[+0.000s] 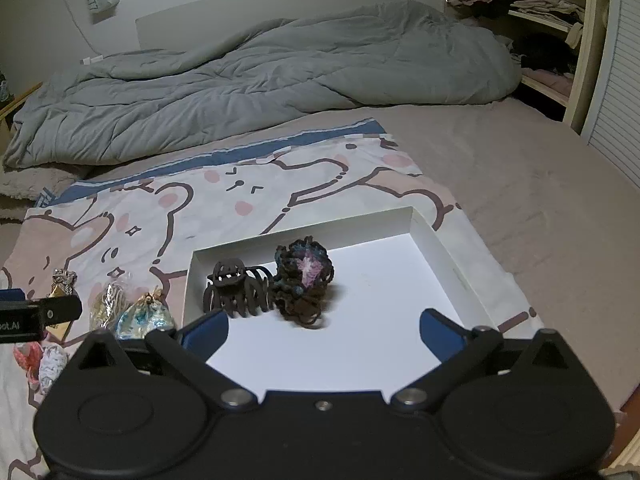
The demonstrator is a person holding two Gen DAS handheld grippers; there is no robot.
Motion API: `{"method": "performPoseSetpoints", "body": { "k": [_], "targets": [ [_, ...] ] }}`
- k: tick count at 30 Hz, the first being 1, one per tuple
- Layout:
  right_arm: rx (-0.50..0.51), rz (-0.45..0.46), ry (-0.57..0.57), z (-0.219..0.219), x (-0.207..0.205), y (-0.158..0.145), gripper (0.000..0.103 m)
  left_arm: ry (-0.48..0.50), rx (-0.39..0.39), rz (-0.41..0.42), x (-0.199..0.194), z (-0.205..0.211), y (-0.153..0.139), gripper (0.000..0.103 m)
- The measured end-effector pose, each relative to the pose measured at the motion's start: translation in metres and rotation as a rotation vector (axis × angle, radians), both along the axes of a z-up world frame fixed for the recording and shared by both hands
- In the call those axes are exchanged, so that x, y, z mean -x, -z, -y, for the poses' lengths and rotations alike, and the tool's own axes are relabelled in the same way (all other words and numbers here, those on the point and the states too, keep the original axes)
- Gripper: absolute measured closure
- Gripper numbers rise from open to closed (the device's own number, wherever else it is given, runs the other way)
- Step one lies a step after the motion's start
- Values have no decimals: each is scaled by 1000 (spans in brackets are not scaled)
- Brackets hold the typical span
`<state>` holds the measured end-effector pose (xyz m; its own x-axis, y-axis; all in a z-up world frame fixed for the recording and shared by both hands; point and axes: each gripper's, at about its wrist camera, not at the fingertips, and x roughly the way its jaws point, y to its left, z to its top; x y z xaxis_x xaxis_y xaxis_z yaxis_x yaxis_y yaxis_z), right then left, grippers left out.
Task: Organize objects
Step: 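Move the left tool to the grey yarn ball while the right tool approaches the brocade pouch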
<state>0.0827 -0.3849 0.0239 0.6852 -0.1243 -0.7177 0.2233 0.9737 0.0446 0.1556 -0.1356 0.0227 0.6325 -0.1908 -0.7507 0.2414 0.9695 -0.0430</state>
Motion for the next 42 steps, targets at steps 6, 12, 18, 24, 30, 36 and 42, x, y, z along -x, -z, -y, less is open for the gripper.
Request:
{"method": "performPoseSetpoints", "body": {
  "k": [6,12,18,24,30,36,42],
  "targets": [
    [-3,-5,-5,-1,-1,1,0,-5,1,3,1,-4,0,0],
    [-2,-8,-10,-8,-9,3,0,-31,-5,1,-3,-18,1,0],
    [-12,-8,-42,-27,-24,5,0,-72,-5,2,-7,-41,0,0],
    [-12,-8,-89,-52,-38,7,0,-117,-7,8,-10,-69,-3,0],
    [-20,-2,-140,-79,-51,6,0,-160,-18,17,-9,-99,-6,0],
    [-35,9,-194,-104,-62,5,0,-198,-35,27,-7,-131,-6,0],
    [-48,11,-246,-127,-72,6,0,-230,-29,38,-6,-156,-8,0]
  ]
}}
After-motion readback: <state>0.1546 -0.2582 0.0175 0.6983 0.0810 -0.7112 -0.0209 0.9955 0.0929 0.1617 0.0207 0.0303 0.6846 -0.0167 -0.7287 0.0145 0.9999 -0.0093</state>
